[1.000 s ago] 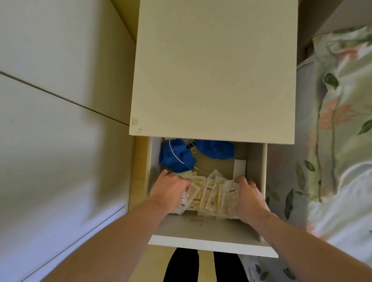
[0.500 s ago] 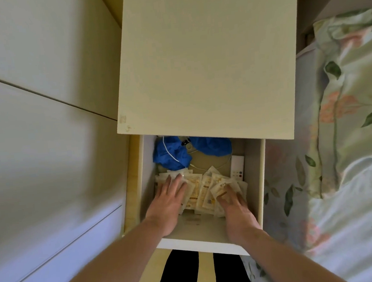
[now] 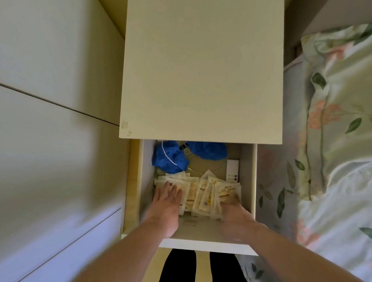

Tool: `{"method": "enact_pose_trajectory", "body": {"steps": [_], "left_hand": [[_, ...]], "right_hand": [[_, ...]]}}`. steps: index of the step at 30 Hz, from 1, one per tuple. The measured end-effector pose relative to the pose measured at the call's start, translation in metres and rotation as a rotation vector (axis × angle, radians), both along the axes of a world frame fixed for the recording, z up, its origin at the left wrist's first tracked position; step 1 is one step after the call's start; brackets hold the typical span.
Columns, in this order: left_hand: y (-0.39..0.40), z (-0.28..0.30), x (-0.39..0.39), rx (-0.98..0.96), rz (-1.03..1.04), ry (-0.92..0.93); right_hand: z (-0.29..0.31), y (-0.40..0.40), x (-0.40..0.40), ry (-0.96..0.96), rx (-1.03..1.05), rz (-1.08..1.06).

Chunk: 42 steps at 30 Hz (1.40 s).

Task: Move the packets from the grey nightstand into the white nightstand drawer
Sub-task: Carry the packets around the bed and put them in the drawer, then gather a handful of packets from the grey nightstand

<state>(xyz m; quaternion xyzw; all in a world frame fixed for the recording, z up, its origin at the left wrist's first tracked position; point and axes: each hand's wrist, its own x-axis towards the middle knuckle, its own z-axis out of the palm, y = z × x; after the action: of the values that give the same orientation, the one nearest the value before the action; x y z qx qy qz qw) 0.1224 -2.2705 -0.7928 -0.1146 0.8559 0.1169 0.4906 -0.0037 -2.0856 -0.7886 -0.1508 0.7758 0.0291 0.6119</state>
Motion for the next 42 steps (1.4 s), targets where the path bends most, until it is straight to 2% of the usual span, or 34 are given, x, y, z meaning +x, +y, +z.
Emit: {"method": "enact_pose_trajectory", "body": {"steps": [3,8,14,18,23,32,37,42], "left_hand": [[0.004,0.037,-0.003,-0.012,0.025,0.031],[0.016,0.138,-0.008,0.008,0.174,0.138],[0.031,0.273,-0.013,0.091,0.246,0.36],[0.043,0.336,-0.018,0.141,0.221,0.439],[0.061,0.392,-0.025,0.253,-0.033,0.478],[0.141,0.483,-0.02,0.388,-0.447,0.595],[0.224,0.525,0.023,0.468,-0.664,0.666],[0.328,0.544,0.104,0.603,-0.865,0.714]], "right_hand": [[0.034,0.008,-0.006,-0.019,-0.105,-0.008],[0.136,0.022,-0.009,0.053,-0.208,-0.146],[0.277,0.04,0.004,0.2,-0.293,-0.335],[0.348,0.054,0.029,0.332,-0.325,-0.491],[0.405,0.09,0.085,0.516,-0.408,-0.749],[0.484,0.164,0.198,0.791,-0.396,-1.1],[0.519,0.228,0.281,0.938,-0.347,-1.309],[0.539,0.302,0.403,1.082,-0.287,-1.459]]}}
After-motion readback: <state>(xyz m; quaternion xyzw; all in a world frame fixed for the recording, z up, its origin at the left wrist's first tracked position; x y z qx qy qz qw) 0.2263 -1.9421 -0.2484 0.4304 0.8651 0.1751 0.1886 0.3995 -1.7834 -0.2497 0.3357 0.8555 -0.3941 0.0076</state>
